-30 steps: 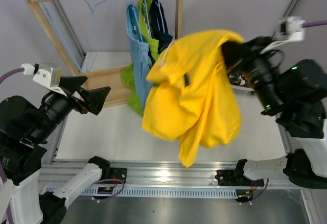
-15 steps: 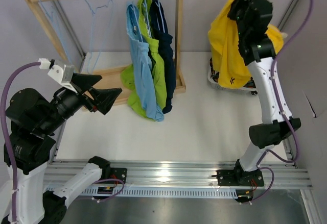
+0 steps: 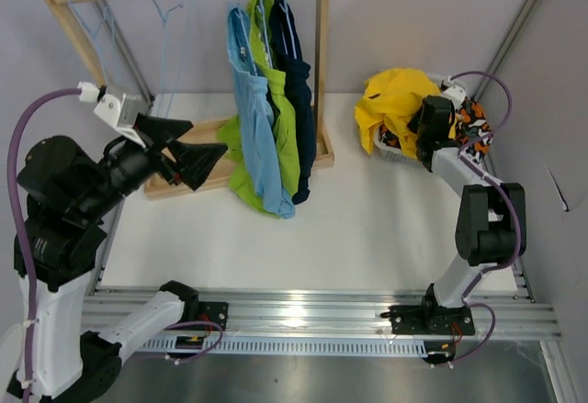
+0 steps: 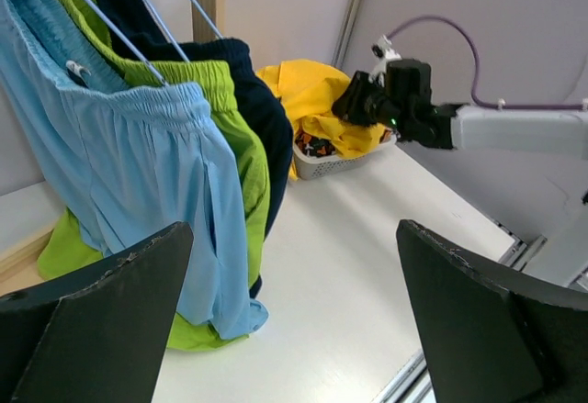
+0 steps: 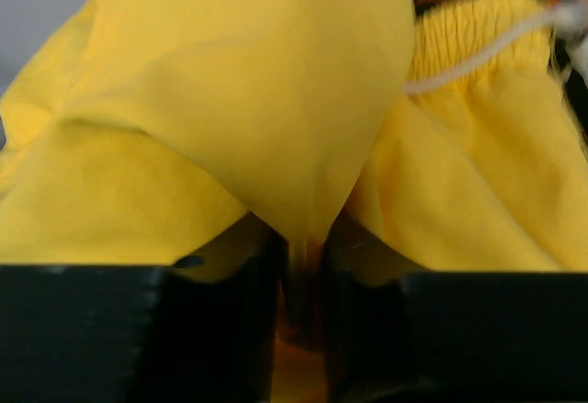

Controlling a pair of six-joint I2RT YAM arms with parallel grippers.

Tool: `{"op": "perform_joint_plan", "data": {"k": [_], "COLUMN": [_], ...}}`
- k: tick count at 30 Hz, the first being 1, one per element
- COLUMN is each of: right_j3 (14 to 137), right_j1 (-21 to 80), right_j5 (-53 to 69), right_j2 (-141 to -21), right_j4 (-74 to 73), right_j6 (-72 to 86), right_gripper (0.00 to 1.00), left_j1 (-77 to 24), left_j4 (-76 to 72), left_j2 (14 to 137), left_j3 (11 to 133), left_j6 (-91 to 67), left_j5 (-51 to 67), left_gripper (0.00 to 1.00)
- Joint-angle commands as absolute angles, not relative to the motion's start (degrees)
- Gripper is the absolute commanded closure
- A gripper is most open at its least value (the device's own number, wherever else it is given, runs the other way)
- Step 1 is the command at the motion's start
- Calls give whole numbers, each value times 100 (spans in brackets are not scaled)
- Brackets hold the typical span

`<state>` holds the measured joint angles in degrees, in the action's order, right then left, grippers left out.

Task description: Remove the shorts from the hanger

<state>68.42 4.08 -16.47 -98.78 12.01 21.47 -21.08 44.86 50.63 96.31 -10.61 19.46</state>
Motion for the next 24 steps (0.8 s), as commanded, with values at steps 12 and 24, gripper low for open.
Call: {"op": "perform_joint_plan", "data": {"k": [12,24], "right_j3": [5476,5133], "right_j1": [764,826], "right_j5": [-1318,-625], "right_j2": [-5848,-3226], "right_j4": [968,-931], "right_j6": [2004,2162], "right_gripper": [1,0], "left_j1": [-2241,-2241], "left_j4": [3982,2840], "left_j2": [7443,8806], "left_j3": [11602,11795], "left_j6": [-1388,-1819], "left_j5": [-236,-896], "left_gripper": [1,10]}}
